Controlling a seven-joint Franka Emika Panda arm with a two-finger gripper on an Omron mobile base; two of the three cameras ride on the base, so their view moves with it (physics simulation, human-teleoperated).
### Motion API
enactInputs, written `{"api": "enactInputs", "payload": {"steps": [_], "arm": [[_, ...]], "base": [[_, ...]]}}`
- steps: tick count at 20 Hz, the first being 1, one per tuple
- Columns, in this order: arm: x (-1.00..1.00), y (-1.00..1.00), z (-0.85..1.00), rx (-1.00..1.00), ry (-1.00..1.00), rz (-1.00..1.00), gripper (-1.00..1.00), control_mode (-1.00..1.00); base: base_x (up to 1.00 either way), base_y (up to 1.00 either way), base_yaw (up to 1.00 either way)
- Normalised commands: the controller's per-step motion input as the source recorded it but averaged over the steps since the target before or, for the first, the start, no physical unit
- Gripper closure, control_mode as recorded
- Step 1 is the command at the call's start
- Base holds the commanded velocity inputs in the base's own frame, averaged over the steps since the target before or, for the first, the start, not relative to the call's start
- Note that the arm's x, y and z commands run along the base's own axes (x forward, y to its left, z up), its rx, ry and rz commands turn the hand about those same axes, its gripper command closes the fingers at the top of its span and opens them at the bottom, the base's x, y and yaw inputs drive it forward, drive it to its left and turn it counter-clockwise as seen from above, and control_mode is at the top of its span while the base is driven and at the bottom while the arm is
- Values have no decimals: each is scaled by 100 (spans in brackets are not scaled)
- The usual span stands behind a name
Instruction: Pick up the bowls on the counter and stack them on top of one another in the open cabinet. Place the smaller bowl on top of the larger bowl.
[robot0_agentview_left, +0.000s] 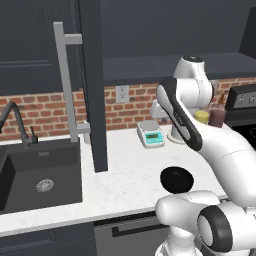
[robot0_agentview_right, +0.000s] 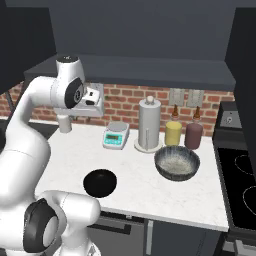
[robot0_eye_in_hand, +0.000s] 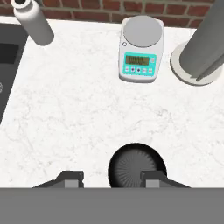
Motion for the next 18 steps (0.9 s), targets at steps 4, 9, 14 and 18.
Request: {"api": "enactInputs", "payload": {"steps": [4, 9, 14, 18], "arm": [[-34, -38, -14, 5, -7, -7, -100, -100], [-45, -100, -92, 17, 4, -28, -100, -100], [-1, -79, -100, 1, 19, -18, -100, -100], [4, -17, -90, 0, 21, -5, -100, -100]], "base": [[0, 0, 0], [0, 0, 0], [0, 0, 0], [0, 0, 0]]}}
